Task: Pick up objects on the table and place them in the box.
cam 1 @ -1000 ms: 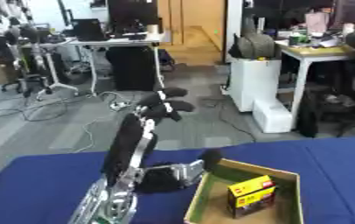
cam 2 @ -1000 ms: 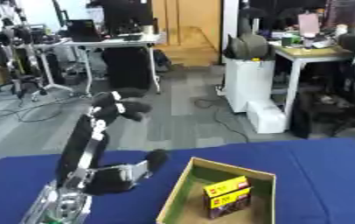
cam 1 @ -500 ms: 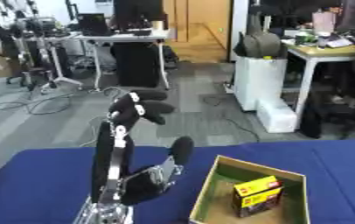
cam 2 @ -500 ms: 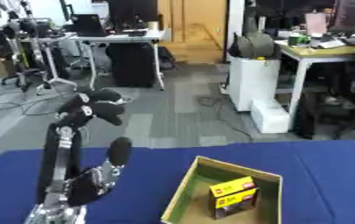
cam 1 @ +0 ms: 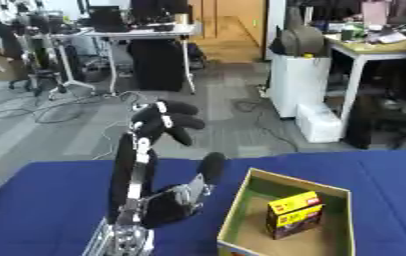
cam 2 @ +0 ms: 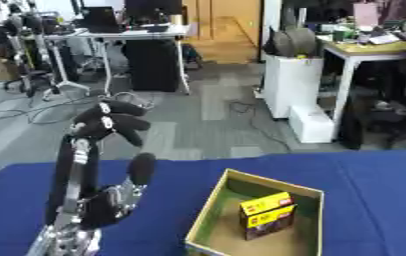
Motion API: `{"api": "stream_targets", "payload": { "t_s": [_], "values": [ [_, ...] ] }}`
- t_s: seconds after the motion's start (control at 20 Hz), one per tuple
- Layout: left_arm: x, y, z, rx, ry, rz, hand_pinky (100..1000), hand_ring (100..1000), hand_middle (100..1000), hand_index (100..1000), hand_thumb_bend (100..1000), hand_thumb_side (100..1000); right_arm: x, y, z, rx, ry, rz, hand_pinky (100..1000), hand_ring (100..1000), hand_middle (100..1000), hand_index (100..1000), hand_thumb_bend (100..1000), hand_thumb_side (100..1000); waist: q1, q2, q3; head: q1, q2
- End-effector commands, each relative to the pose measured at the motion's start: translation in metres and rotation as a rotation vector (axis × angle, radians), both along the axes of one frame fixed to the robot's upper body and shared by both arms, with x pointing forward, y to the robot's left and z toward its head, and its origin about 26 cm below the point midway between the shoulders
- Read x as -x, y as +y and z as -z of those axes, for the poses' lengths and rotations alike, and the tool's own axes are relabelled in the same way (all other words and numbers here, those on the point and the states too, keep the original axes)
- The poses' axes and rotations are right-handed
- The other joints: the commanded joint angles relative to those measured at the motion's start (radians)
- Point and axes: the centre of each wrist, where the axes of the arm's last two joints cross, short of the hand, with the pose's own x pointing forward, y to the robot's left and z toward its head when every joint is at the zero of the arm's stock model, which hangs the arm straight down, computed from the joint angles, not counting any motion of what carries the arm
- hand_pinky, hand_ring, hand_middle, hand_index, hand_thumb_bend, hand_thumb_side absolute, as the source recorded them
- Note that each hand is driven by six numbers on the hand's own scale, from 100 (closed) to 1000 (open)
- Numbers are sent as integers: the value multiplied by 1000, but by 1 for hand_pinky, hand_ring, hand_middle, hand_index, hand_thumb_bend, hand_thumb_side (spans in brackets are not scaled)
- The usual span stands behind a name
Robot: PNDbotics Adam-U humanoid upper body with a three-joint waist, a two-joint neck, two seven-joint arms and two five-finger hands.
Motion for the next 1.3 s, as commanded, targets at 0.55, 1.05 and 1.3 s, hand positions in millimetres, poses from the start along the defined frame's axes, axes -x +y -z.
{"api": "stream_targets", "payload": {
  "t_s": [0.55,1.05,1.3],
  "values": [
    [0,1,-6,-26,9,-52,359,366,558,594,410,828,1,-1,-9,30,-30,0,329,380,439,515,100,1000,-3,-2,5,23,55],
    [0,1,-5,-38,16,-61,354,349,537,592,412,825,0,-1,-10,33,-35,-5,329,380,439,515,100,1000,-2,-1,5,-12,57],
    [-1,2,-4,-46,22,-63,351,343,531,592,413,825,0,-1,-10,35,-35,-6,330,380,439,514,100,1000,-3,-1,4,-78,66]
  ]
}}
